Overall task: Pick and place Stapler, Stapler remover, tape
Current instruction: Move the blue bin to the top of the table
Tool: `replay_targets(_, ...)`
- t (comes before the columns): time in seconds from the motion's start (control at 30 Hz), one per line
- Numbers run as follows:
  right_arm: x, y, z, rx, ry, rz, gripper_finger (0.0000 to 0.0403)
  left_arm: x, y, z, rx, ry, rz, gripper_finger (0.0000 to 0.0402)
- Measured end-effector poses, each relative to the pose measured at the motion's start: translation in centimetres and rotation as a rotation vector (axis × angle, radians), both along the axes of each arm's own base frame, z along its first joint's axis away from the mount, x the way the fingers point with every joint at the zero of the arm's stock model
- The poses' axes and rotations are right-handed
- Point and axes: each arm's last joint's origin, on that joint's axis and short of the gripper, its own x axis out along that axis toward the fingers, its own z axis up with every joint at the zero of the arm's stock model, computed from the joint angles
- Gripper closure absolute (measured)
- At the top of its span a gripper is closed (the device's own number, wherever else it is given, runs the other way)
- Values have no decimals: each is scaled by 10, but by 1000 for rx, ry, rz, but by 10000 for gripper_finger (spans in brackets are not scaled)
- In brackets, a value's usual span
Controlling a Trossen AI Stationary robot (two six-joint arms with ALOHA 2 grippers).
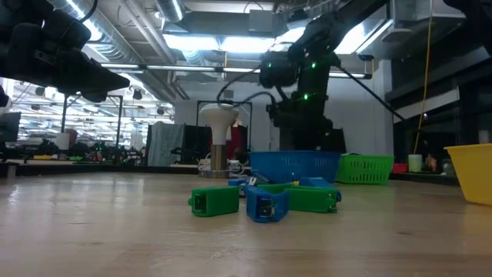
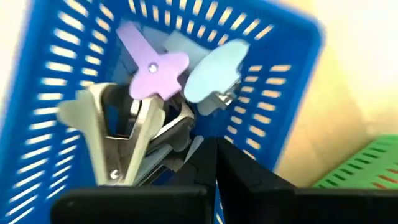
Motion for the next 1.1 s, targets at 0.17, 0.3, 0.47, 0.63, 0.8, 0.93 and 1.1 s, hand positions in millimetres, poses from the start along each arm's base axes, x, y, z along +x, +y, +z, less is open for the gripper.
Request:
replay_targets(0.17,-4,3,32,-29,-117,-10,393,0,0,0,0,0,0,400)
replay_targets(0.3,7,15,44,-27,-258,59,393,0,0,0,0,0,0,400)
replay_targets(0.47,31,40,41,4,-406,193,393,0,0,0,0,0,0,400)
replay_targets(0.63,39,58,31,14,-404,243,393,0,0,0,0,0,0,400)
replay_targets(0.8,41,58,21,19,-371,242,393,0,0,0,0,0,0,400)
replay_targets(0.93,39,49,9,30,-316,213,393,0,0,0,0,0,0,400)
replay_targets(1.1,38,37,-1,37,-271,180,393,0,0,0,0,0,0,400)
